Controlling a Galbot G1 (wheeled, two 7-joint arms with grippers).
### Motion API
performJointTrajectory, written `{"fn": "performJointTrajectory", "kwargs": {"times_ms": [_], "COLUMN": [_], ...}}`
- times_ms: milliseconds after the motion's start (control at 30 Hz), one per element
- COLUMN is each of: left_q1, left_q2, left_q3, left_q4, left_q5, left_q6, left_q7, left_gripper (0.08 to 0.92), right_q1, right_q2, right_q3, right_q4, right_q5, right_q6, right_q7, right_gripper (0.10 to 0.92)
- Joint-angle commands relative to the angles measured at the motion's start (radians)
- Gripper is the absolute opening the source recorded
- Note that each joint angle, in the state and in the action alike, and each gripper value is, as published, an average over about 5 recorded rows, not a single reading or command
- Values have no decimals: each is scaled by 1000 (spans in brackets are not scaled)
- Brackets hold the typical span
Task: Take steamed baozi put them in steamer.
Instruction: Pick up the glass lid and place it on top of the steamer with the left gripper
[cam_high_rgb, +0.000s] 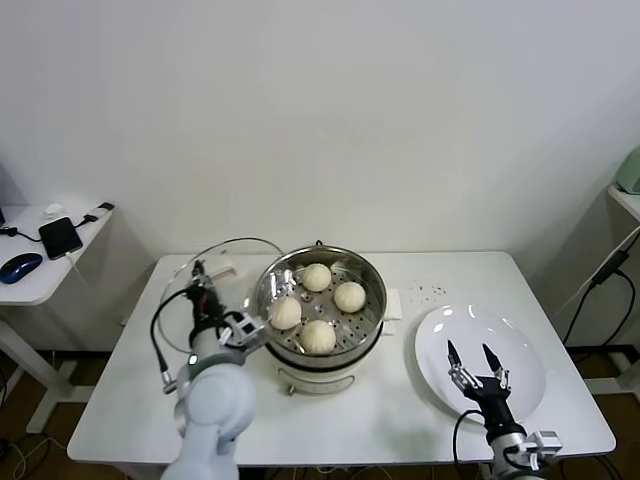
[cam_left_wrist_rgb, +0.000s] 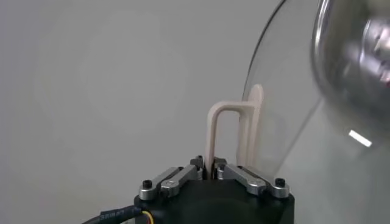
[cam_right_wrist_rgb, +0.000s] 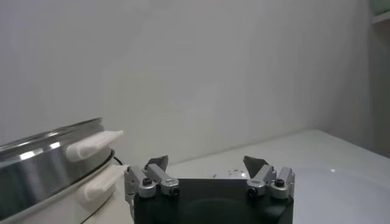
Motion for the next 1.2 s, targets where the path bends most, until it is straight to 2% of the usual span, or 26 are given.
{"fn": "performJointTrajectory", "kwargs": {"times_ms": [33, 200, 300, 733, 1200], "left_q1": [-133, -186, -201, -159, -121], "left_q2": [-73, -82, -82, -82, -82], "left_q3": [274, 369, 399, 375, 373], "left_q4": [62, 129, 162, 250, 294], "left_q5": [-31, -176, -179, 72, 158], "left_q6": [43, 56, 55, 23, -19], "left_q7": [39, -24, -40, -90, -148], "left_gripper": [166, 166, 166, 166, 166], "right_q1": [-1, -1, 0, 8, 7], "right_q2": [13, 21, 22, 22, 22], "right_q3": [3, 3, 4, 4, 3], "right_q4": [-15, -21, -23, -27, -27], "right_q5": [-20, -28, -28, -27, -25], "right_q6": [3, 4, 4, 4, 8], "right_q7": [1, 0, 0, -1, -1], "right_gripper": [823, 823, 823, 823, 823]}}
